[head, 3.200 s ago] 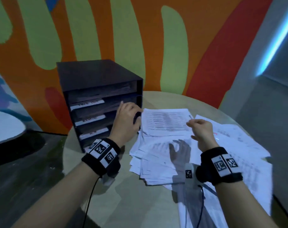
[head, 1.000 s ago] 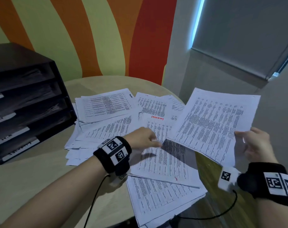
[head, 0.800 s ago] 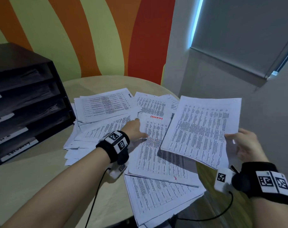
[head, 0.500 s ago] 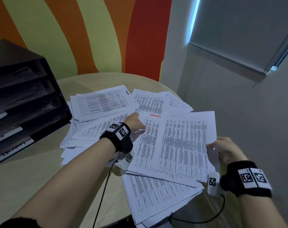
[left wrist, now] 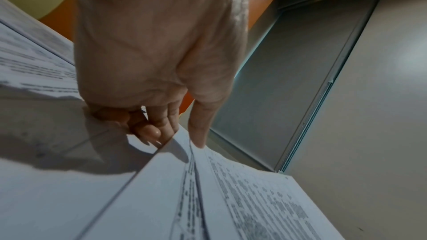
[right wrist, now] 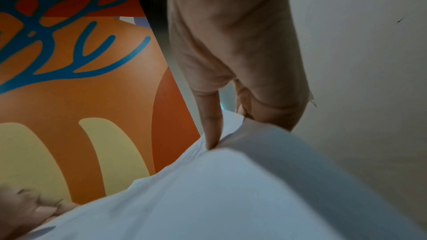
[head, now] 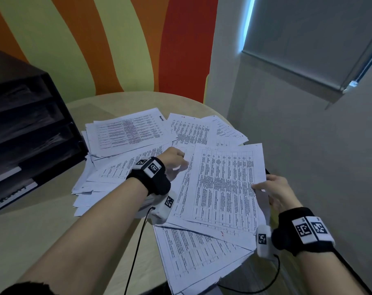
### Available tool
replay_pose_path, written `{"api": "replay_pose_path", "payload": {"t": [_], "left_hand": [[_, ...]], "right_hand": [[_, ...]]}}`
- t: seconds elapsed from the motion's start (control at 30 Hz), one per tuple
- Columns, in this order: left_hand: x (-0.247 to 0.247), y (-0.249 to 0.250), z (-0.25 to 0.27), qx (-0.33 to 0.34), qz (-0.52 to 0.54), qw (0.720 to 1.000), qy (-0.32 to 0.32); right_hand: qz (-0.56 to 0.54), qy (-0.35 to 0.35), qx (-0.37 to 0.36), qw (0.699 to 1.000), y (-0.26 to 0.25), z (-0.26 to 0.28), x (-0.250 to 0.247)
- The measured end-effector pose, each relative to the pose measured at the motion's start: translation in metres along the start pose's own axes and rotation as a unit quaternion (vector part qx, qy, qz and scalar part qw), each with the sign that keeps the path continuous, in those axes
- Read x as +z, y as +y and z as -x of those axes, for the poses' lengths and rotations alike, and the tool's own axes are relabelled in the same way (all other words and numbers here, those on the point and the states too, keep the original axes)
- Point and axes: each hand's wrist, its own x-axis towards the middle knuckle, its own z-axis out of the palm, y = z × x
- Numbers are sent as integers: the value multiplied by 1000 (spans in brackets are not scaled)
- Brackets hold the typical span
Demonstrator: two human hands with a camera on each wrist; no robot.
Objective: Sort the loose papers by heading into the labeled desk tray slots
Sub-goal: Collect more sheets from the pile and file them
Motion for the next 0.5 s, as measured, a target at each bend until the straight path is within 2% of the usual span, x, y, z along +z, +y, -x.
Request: {"api": "replay_pose_path", "payload": {"t": [0.13,0.37,0.5], "left_hand": [[4,-6,0,33,44,999,4],[-10,-9,23,103,221,963,119],[-22,-9,25,114,266,946,143]], "right_hand": [[-12,3,-27,1000,-1,5,1],[-104,24,-49,993,-6,-2,-18],[-164,-18,-35,986,-4,-7,-22]]}}
